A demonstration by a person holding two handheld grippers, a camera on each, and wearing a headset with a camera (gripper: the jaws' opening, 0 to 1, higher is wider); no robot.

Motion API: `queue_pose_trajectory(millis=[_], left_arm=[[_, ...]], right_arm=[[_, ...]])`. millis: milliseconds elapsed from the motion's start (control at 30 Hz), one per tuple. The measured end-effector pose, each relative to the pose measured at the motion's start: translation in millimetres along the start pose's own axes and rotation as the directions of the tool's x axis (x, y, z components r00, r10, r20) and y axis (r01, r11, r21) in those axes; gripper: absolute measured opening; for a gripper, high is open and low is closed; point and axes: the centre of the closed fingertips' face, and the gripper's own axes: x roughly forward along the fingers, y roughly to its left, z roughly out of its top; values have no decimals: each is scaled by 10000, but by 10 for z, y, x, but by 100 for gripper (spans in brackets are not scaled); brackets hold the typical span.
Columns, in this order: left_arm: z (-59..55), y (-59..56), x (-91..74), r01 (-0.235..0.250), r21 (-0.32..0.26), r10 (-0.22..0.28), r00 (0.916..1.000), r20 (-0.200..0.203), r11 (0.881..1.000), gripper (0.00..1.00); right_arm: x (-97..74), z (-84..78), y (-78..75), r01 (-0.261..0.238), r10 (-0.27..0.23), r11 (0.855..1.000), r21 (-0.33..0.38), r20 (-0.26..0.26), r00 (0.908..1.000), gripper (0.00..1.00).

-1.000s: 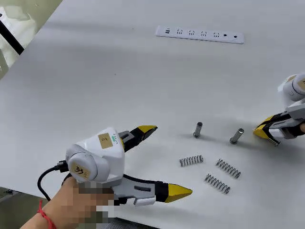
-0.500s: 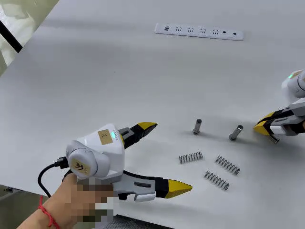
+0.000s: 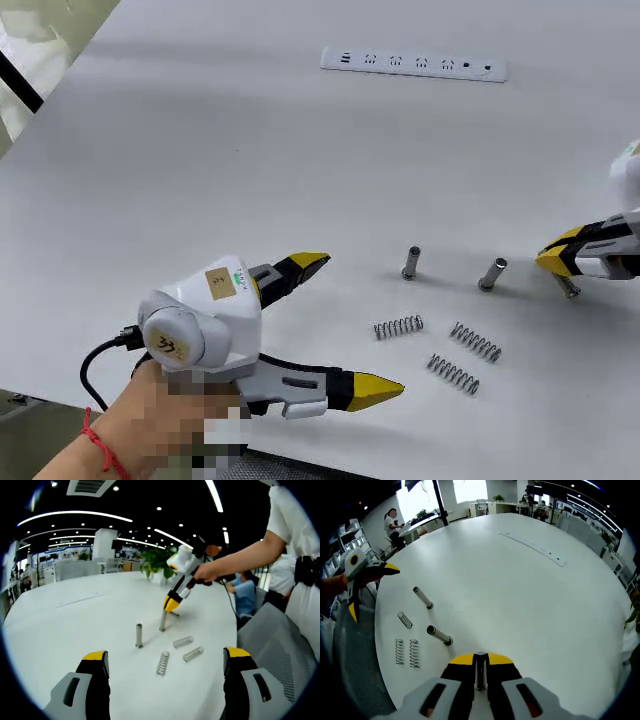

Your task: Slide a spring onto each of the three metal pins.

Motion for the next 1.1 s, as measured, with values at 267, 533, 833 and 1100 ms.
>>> queue_pose_trajectory(millis=[267,533,833,1100], left_arm=[[10,-20,12,77,54,-77,10000,-30,10000,96],[27,-31,17,125,99,-124,9999,-52,9999,96],[33,-39,26,137,119,-136,9999,-71,9998,96],[28,-38,24,133,98,-133,9999,-74,9999,96]], right_arm=[[-93,-8,-3,116,-118,9999,65,306,9995,9],[-185,-23,-4,216,-229,9996,206,655,9976,8],[-243,-58,-9,328,-361,9988,375,898,9953,8],[-302,-81,-2,397,-446,9982,453,1130,9926,8]])
